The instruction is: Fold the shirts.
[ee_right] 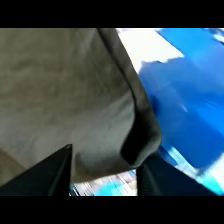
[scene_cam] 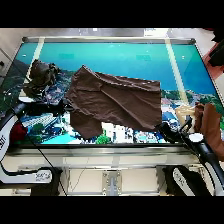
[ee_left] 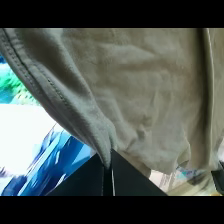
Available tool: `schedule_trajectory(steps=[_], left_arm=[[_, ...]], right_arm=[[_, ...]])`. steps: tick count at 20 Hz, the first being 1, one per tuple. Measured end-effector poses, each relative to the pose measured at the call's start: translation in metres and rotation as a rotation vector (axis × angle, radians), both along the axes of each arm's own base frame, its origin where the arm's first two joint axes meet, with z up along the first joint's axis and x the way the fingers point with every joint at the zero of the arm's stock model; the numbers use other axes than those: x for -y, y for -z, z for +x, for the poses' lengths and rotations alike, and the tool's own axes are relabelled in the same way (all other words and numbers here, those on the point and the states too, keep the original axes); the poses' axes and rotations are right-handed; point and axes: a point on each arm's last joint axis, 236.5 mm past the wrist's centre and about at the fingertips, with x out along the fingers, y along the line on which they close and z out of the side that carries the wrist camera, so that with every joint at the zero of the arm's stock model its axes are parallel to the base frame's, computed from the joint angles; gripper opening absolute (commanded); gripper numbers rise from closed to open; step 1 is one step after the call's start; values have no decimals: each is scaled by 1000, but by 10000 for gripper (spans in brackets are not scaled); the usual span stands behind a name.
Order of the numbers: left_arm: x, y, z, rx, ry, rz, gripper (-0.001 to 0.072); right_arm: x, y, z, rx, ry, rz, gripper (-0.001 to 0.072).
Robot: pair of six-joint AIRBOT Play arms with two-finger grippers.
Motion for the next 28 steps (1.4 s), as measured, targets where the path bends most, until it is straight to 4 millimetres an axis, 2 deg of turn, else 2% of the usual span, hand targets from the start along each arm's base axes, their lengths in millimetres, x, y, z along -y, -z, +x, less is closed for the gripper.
schedule_trajectory(steps=[1, 4, 6, 8, 9, 10, 12, 14, 15, 16, 19, 20, 21, 23, 24, 26, 27, 28], left_arm=[[0, 0, 0, 5, 4, 1, 18], [3, -12, 8, 48, 19, -16, 17], [10, -38, 17, 115, 47, -49, 16], [17, -80, 22, 213, 97, -78, 16], [20, -105, 23, 271, 126, -86, 16], [23, -135, 20, 341, 161, -85, 16], [25, -200, 8, 496, 210, -64, 16], [23, -270, -12, 685, 227, -2, 16], [22, -308, -25, 796, 222, 51, 16], [19, -343, -37, 907, 199, 111, 16], [3, -447, -72, 1251, 40, 346, 15], [-4, -474, -82, 1333, -22, 414, 15], [-11, -496, -92, 1389, -80, 463, 15], [-20, -515, -99, 1427, -144, 506, 15], [-24, -514, -94, 1410, -155, 506, 14], [-27, -490, -71, 1306, -121, 472, 14], [-26, -469, -55, 1230, -83, 443, 14], [-24, -444, -37, 1154, -39, 415, 15]], right_arm=[[3, 2, 4, 8, 15, -12, 50], [11, -11, 27, 76, 43, -42, 28], [12, -36, 46, 151, 10, -63, 28], [8, -77, 65, 248, -43, -80, 27], [7, -104, 73, 310, -75, -98, 27], [5, -134, 79, 373, -103, -121, 27], [4, -204, 80, 511, -152, -194, 26], [6, -281, 64, 647, -174, -300, 26], [9, -321, 48, 716, -169, -369, 26], [13, -358, 29, 780, -151, -437, 25], [28, -467, -46, 988, -37, -646, 25], [31, -494, -69, 1045, 3, -698, 25], [35, -512, -86, 1076, 31, -740, 24], [41, -537, -101, 1115, 70, -793, 24], [44, -537, -95, 1096, 68, -798, 24], [47, -519, -61, 1018, 16, -786, 24], [48, -501, -36, 963, -26, -766, 25], [47, -474, -5, 890, -80, -730, 25]])
